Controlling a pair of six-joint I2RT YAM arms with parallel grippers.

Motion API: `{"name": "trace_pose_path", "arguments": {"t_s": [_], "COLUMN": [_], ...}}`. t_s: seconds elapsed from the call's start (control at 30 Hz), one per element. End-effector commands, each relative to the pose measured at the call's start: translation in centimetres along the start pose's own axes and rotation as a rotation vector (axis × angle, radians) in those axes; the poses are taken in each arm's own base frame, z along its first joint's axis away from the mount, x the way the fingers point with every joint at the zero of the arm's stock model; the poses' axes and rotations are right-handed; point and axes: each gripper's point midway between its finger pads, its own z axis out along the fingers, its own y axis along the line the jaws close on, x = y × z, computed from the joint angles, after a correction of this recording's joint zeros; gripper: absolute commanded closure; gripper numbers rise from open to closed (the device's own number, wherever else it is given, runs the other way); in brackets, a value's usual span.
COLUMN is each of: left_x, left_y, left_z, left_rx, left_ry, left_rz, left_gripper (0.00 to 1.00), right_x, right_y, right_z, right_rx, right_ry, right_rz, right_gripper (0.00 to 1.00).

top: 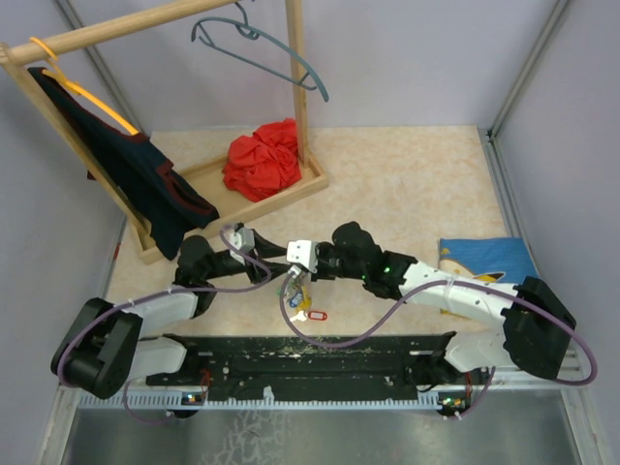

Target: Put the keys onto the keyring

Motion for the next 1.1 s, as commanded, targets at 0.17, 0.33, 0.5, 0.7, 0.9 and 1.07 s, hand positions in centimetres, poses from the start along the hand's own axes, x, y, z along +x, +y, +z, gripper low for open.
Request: {"name": "trace_pose_path", "arguments": {"t_s": [0.17, 0.33, 0.5, 0.7, 0.9, 1.07], "left_x": [0.0, 0.5, 0.9, 1.2, 1.6, 1.5], "left_y": [0.1, 0.0, 0.1, 0.1, 0.2, 0.0], "left_z": [0.4, 0.7, 0.9, 1.0, 1.1, 1.2], "left_rx": [0.051, 0.082, 0.101, 0.114, 0.112, 0.131], "left_ry": [0.034, 0.054, 0.076, 0.091, 0.104, 0.106], "left_rz": [0.006, -0.029, -0.065, -0.087, -0.102, -0.11], "left_gripper": [0.48, 0.52, 0.6, 0.78, 0.77, 0.98], "right_x": [-4.6, -4.8, -5.0, -4.9, -4.9, -4.9], "right_y": [-2.1, -1.9, -1.9, -2.1, -2.5, -2.3], "right_z": [-0.9, -0.6, -0.6, -0.7, -1.2, -1.3], "right_rx": [0.037, 0.027, 0.037, 0.051, 0.075, 0.068], "right_ry": [-0.082, -0.082, -0.078, -0.069, -0.063, -0.064], "right_rz": [-0.07, -0.082, -0.095, -0.103, -0.104, -0.101], "right_gripper": [1.0, 1.0, 1.0, 1.0, 1.0, 1.0]}}
